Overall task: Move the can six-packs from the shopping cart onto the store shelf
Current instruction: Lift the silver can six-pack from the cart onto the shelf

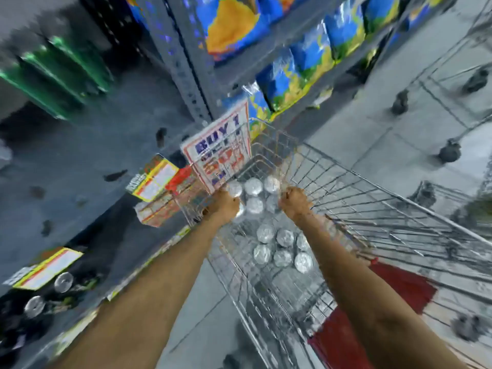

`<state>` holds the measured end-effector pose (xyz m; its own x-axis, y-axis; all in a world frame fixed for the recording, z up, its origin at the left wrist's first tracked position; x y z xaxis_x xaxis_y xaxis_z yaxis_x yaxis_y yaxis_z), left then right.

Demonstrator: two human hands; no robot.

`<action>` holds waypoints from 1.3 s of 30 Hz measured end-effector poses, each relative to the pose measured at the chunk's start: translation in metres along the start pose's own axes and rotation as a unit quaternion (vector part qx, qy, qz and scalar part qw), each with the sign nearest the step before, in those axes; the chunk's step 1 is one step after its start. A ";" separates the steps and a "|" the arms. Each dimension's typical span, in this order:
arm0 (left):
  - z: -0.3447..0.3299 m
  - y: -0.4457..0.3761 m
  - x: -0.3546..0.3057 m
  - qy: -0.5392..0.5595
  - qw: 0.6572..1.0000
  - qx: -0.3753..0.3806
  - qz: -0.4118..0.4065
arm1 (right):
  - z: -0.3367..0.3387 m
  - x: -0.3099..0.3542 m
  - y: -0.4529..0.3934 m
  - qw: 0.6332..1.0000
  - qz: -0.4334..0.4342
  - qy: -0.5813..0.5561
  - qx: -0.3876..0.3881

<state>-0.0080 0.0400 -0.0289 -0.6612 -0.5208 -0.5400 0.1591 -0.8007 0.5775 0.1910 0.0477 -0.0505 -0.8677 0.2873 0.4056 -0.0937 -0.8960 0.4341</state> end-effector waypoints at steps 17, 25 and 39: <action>-0.027 -0.021 0.022 0.229 0.951 -0.121 0.166 | -0.039 -0.019 -0.019 0.941 -0.154 -0.301 0.018; 0.014 0.011 -0.006 0.234 0.955 -0.148 0.106 | 0.014 -0.016 0.010 0.968 -0.107 -0.223 -0.036; 0.194 0.167 -0.021 0.378 0.890 -0.240 -0.091 | 0.181 0.160 0.107 0.962 0.131 -0.079 -0.228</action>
<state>-0.1096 -0.0258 0.1979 -0.0558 -0.2742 -0.9600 0.5145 -0.8320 0.2077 0.1303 0.0592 0.2066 -0.8092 0.0464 0.5857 -0.1168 -0.9897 -0.0830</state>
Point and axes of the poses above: each hand's wrist, its own y-axis away from the middle knuckle, its own z-axis out of the back of the hand, x = y × z, the point moved 5 cm from there along -y, towards the middle knuckle, and after that the axes turned 12 degrees about y, right-handed, at the moved point
